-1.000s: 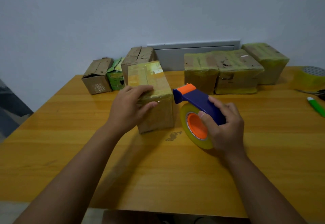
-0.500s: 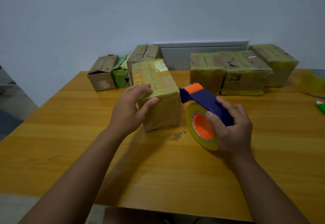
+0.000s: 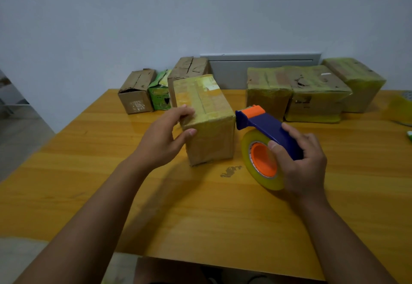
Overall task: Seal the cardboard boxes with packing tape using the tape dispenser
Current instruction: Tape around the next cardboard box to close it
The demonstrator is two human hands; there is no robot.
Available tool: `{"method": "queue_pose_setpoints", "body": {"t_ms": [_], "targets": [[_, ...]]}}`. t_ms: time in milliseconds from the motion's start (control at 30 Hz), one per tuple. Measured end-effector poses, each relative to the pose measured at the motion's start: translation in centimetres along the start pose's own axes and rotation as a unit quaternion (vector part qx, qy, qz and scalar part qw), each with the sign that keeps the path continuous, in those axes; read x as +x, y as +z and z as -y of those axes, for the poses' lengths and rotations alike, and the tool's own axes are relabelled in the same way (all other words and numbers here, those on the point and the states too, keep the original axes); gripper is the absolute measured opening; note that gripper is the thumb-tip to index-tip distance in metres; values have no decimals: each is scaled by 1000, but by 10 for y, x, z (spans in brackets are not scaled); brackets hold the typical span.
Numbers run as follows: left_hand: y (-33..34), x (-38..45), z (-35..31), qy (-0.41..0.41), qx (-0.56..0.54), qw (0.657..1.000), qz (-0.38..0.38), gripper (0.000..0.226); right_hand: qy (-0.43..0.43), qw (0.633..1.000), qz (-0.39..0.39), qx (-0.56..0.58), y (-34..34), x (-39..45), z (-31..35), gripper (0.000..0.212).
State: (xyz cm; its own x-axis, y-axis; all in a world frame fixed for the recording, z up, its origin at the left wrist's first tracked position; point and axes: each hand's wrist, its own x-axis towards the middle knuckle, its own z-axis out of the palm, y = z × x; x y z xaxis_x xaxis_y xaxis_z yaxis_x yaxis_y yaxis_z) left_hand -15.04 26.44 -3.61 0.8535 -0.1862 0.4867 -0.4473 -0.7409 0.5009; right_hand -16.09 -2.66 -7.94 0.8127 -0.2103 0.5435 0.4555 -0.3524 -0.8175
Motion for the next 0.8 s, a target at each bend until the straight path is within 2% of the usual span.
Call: {"method": "queue_pose_setpoints", "body": {"t_ms": [133,400,500,667,800], "targets": [[-1,-4,0,11,-7,1000,-12,31,9,1000,-7,9,-1,1,2,66],[-25,-3,6,9,-49,994,98,46,38,998,-21,33,-3,3,0,64],[-22,-2,7,24,-38,997,65,44,47,998,-26,35,-4,3,-2,59],[-9,-1,0,46,16,999,-2,39,59,996,-46,45,-5,5,-2,64],[8,0,-16,57,63,994,-62,46,54,996,-61,31,-7,5,-3,55]]}}
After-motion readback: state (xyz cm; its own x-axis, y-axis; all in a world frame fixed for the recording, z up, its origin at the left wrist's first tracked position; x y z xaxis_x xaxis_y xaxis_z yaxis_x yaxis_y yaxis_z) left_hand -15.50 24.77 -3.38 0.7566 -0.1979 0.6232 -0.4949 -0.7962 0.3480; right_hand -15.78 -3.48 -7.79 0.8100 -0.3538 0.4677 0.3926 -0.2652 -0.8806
